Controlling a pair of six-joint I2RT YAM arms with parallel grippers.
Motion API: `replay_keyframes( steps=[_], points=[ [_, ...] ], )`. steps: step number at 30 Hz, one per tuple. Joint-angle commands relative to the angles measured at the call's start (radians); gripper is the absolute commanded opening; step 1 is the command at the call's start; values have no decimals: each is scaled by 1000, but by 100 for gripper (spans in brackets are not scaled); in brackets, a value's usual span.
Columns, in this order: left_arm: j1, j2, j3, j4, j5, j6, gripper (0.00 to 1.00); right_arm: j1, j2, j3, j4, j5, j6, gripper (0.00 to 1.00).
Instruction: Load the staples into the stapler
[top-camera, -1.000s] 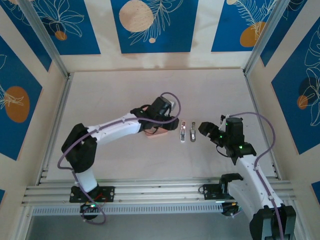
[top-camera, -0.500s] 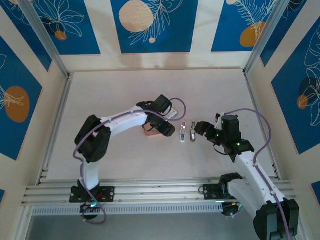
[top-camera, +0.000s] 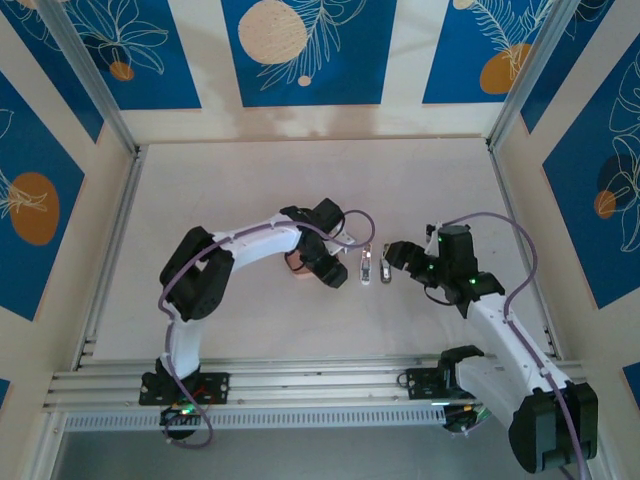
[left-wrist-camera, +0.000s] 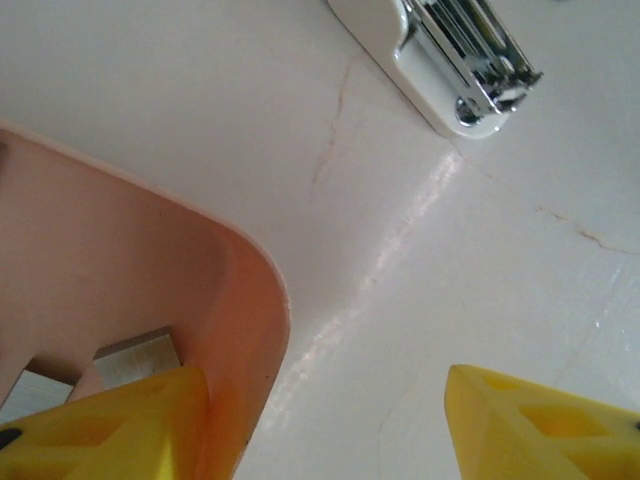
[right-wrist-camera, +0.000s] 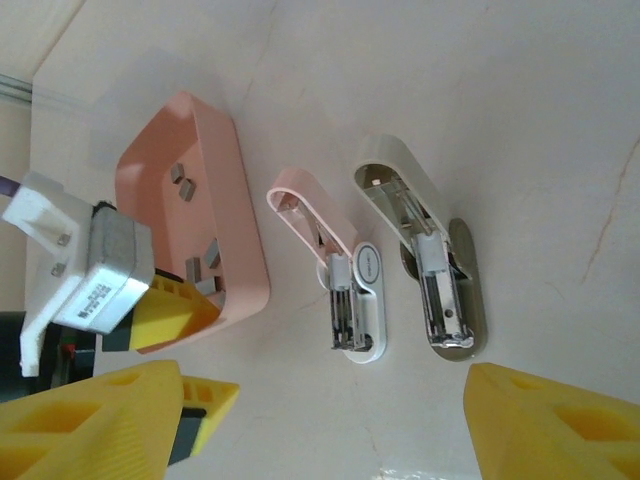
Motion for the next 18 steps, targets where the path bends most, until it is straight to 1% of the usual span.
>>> replay_keyframes(
  steps=[1,5,9,12,15,18],
  points=[
    [-41,-56,-31,-48,58,-21,63,15,12,43,1,-4,-22,74],
    [-74,-94,-76,-28,98,-62,63,28,36,73,-14,-15,-42,74],
    [-87,-161,-132,12,145,-99,63,56,68,121,-49,-18,-67,74],
    [-81,-258,-182,65,130,-127,63,89,95,171,-89,-8,-88,73],
    [-40,-352,-232,130,120,-176,65,133,137,239,-147,16,-121,72],
    [37,-439,-307,228,115,-231,65,192,196,323,-212,45,-155,70]
  ],
)
